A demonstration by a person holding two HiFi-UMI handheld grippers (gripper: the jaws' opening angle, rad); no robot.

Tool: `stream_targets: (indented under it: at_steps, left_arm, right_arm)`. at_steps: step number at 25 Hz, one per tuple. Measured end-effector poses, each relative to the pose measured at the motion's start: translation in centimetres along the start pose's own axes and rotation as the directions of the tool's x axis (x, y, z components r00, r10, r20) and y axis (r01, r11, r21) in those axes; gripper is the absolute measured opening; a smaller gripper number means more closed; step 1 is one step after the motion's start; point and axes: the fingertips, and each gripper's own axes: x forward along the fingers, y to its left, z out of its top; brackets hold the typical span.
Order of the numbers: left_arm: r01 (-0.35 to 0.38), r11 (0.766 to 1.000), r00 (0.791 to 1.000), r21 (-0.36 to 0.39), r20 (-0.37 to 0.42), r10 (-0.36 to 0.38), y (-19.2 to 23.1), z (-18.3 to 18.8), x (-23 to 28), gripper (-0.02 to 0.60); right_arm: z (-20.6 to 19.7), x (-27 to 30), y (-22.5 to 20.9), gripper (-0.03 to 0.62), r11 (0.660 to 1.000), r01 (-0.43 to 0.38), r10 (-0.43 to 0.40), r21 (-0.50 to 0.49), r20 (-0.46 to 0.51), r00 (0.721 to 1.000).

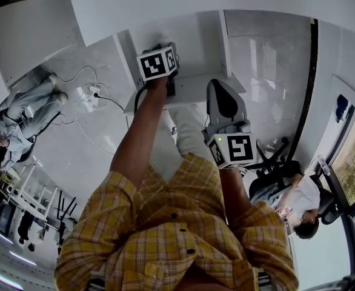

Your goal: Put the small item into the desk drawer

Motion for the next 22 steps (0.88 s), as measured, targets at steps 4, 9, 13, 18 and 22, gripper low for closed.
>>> stream_targets:
  at_steps: [4, 9, 13, 18, 22]
  left_arm:
    - [0.012, 1.0, 1.0, -0.027, 0.007, -0.012, 0.3, 0.1, 0.4, 0.175]
    - [0.033, 0.999, 0.999, -0.041, 0.007, -0.033, 0.4, 0.1, 0.2, 0.199]
    - [0.036, 0.999, 0.999, -0.033, 0.025, -0.035, 0.3, 0.9, -0.8, 0.199]
    - [0.032, 0.999, 0.998, 0.005, 0.056, -0.033, -0.3, 1.3, -3.7, 0.199]
    - [0.031, 0.999, 0.995, 0.031, 0.093, -0.034, -0.9, 1.8, -6.5, 0.199]
  right_arm:
    - [-0.1, -0.1, -0.1, -0.002, 1.0, 0.006, -0.006, -0.003, 0.001, 1.0]
    - [-0.2, -0.6, 0.2, -0.002, 1.0, -0.01, 0.01, 0.001, -0.009, 1.0]
    - [0.1, -0.7, 0.6, -0.002, 1.0, -0.007, 0.007, 0.001, -0.005, 1.0]
    - [1.0, -1.6, 1.4, -0.002, 1.0, 0.003, -0.003, -0.005, -0.01, 1.0]
    - [2.4, -2.1, 2.5, -0.002, 1.0, -0.007, 0.007, -0.012, 0.003, 1.0]
